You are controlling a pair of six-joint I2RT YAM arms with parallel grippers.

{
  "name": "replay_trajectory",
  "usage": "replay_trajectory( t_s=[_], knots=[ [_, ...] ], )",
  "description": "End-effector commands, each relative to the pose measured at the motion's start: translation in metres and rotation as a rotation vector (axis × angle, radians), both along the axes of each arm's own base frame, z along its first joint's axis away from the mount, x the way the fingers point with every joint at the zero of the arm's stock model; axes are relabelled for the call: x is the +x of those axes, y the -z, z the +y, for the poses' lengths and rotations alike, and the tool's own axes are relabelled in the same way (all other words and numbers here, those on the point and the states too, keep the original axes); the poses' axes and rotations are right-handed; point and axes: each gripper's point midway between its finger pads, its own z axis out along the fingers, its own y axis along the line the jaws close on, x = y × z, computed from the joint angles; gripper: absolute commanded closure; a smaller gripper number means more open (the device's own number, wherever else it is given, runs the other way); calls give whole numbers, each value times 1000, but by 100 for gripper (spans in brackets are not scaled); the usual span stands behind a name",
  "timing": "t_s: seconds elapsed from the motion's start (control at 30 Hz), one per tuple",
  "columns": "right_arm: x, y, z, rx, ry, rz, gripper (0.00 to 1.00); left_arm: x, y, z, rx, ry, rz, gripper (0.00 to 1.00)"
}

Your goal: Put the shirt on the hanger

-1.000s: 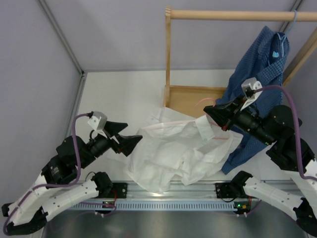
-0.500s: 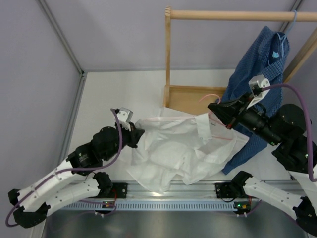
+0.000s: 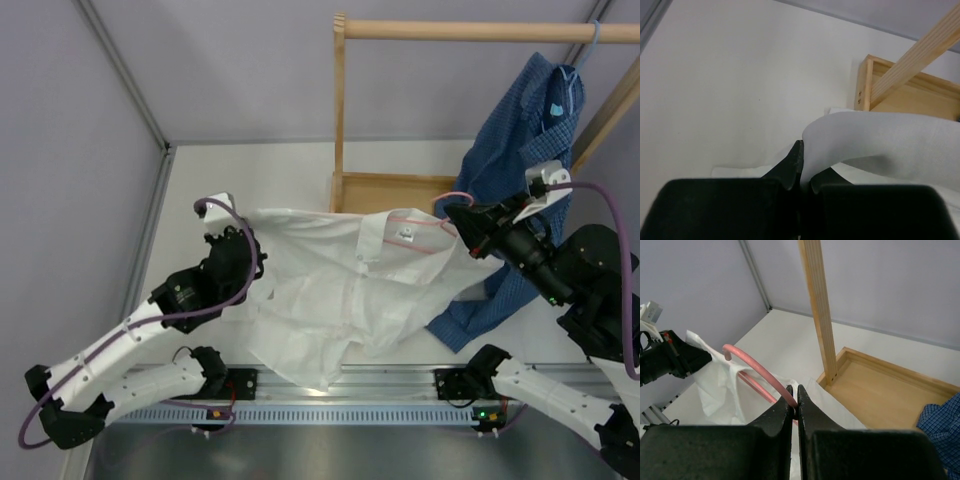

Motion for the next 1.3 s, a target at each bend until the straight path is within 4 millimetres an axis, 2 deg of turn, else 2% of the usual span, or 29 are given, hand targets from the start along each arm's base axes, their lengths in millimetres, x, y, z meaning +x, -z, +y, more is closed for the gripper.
replay_trajectory(
  t_s=[0.0, 0.1, 0.23, 0.33, 0.37, 0.4, 0.43, 0.53, 0.57, 0.67, 0.7, 0.73, 0.8, 0.83, 0.9, 0.93, 0.97, 1.0, 1.1, 1.13, 1.27],
  knots=[
    [-2, -26, -10, 44, 35, -72, 100, 6, 2, 2, 32, -39, 38, 100],
    [-2, -28, 0, 35, -5, -69, 100, 10, -4, -26, 0, 89, 39, 100],
    [0, -37, 4, 20, -20, -87, 100, 7, -35, -47, -60, 229, -41, 100],
    [2, -43, 4, 19, -18, -97, 100, 5, -61, -32, -50, 199, -106, 59],
    [1, -46, 4, 21, -17, -104, 100, 3, -65, -29, -41, 204, -115, 18],
    [1, -47, 2, 19, -12, -108, 100, 1, -71, -28, -26, 222, -130, 5],
    [0, -50, 1, 19, -10, -114, 100, -4, -81, -27, -33, 254, -153, 2],
    [2, -47, -2, -9, 6, -101, 100, -28, -124, -65, -59, 547, -234, 2],
    [2, -46, -2, -16, 4, -97, 100, -45, -133, -90, -74, 725, -246, 2],
    [-4, -39, 0, -19, -23, -89, 100, -66, -154, -137, -50, 1004, -247, 2],
    [-9, -40, -1, -9, -38, -94, 100, -83, -155, -155, -29, 1165, -241, 2],
    [-12, -40, 0, -8, -50, -96, 100, -83, -152, -171, 4, 1235, -202, 2],
    [-20, -38, 3, -19, -98, -89, 100, -93, -147, -188, 93, 1366, -205, 2],
    [-23, -39, 3, -23, -112, -91, 100, -89, -140, -198, 136, 1382, -169, 2],
    [-30, -35, 7, -43, -156, -86, 100, -94, -136, -212, 220, 1417, -174, 2],
    [-32, -33, 7, -46, -164, -85, 100, -84, -128, -221, 275, 1378, -143, 2],
    [-33, -33, 7, -47, -171, -88, 100, -94, -123, -232, 325, 1411, -147, 2],
    [-38, -33, 8, -47, -192, -95, 100, -92, -107, -245, 373, 1424, -111, 2],
    [-45, -31, 14, -59, -245, -103, 100, -96, -90, -260, 430, 1484, -91, 5],
    [-46, -30, 15, -64, -256, -102, 100, -103, -87, -264, 422, 1531, -89, 10],
    [-49, -27, 13, -71, -262, -105, 100, -114, -84, -269, 418, 1615, -102, 21]
  ],
)
